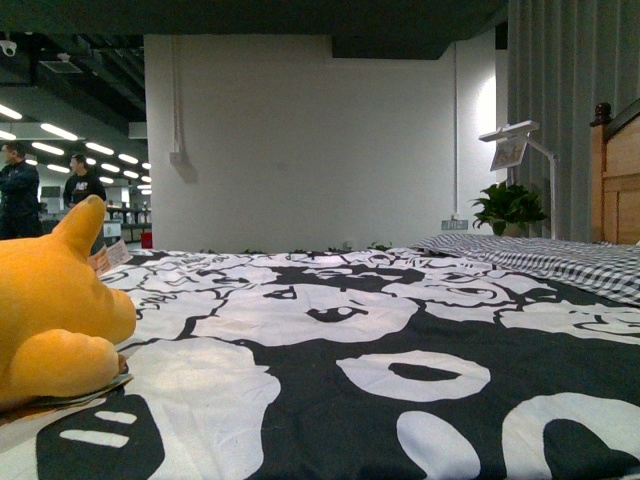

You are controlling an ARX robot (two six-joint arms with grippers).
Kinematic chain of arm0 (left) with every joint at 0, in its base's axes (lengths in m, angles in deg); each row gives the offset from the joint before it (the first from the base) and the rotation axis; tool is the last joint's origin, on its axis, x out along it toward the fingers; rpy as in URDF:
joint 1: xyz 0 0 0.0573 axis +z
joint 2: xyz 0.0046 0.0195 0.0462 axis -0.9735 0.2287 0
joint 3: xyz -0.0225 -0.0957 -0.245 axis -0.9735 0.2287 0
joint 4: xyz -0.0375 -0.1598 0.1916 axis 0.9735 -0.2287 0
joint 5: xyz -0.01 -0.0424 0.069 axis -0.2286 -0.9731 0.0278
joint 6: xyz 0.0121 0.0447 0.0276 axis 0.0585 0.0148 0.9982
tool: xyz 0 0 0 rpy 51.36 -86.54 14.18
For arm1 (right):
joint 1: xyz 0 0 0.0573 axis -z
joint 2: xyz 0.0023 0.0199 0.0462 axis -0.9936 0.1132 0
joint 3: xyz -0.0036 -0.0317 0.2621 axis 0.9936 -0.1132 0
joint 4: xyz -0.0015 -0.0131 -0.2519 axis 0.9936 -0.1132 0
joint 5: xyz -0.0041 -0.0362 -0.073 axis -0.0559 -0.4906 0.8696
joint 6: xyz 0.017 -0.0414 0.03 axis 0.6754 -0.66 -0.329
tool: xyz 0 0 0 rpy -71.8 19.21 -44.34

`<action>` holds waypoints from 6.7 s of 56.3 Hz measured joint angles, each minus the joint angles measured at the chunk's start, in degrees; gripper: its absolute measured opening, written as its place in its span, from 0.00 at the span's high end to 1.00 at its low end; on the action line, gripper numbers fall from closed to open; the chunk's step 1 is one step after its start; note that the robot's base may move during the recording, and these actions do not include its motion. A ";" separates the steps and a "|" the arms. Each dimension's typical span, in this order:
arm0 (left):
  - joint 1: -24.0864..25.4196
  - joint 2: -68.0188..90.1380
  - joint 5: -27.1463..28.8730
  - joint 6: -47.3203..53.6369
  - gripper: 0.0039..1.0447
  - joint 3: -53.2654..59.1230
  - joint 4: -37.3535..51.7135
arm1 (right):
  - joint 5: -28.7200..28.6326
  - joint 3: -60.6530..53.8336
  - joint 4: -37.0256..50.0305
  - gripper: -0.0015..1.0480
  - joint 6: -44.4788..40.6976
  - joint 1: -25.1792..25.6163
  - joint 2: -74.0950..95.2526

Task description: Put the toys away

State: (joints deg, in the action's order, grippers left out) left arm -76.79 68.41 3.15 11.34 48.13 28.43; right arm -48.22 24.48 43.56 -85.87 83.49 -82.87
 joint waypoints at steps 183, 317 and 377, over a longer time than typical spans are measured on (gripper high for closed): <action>-0.13 -0.07 0.13 0.00 0.06 0.02 -0.09 | 25.81 12.68 18.95 0.06 6.88 -19.12 29.24; -0.13 -0.07 0.13 0.00 0.06 0.02 -0.09 | 22.88 21.57 50.99 0.06 -6.23 -20.39 55.12; -0.13 -0.07 0.13 0.00 0.06 0.02 -0.09 | 28.11 23.91 79.47 0.12 -17.35 -25.22 82.95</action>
State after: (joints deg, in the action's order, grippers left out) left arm -76.92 68.34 3.28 11.34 48.16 28.34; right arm -20.11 48.39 123.03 -103.23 58.26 0.08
